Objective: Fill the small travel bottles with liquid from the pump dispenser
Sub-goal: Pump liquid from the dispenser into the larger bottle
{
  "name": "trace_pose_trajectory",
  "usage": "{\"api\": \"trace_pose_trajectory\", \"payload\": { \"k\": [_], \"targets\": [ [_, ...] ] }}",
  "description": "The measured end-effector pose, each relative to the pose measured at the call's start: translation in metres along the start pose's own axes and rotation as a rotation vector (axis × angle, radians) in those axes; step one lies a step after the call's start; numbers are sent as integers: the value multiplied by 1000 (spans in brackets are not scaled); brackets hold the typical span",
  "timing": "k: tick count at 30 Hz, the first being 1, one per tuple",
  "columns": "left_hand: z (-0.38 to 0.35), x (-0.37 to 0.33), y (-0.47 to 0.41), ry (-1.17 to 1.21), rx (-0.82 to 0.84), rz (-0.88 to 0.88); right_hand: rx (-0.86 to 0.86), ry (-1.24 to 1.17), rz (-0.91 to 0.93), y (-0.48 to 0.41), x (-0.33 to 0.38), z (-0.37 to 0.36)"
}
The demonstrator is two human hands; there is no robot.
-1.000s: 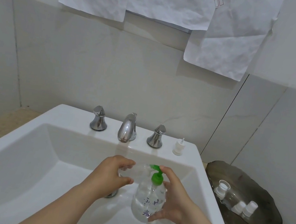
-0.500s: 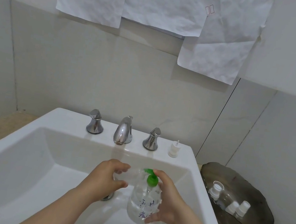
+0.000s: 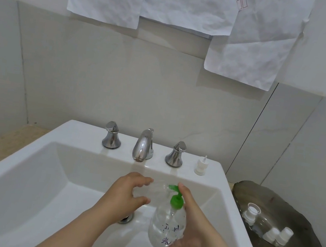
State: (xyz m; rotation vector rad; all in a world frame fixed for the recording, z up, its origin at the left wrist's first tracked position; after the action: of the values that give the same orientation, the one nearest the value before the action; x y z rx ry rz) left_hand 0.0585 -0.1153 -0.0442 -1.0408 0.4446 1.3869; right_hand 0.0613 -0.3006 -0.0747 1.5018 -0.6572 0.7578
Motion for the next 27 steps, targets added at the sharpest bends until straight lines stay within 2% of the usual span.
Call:
{"api": "trace_pose_trajectory", "payload": {
  "k": [8, 27],
  "targets": [
    [-1, -1, 1, 48, 15, 20, -107, -3, 50, -4, -2, 5],
    [-4, 3, 5, -5, 43, 50, -114, 94, 80, -11, -1, 5]
  ]
}}
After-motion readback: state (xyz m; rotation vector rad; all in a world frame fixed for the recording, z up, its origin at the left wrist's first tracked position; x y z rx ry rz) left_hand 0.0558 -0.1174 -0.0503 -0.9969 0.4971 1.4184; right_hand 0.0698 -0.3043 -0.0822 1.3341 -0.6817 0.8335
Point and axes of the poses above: each hand's wrist, its own y-axis away from the middle knuckle, its own z-axis out of the back of the hand, x = y × z, the point moved 7 cm from there along -y, towards the middle knuckle, and after that the axes turned 7 degrees about -x, right-handed, at the moved point
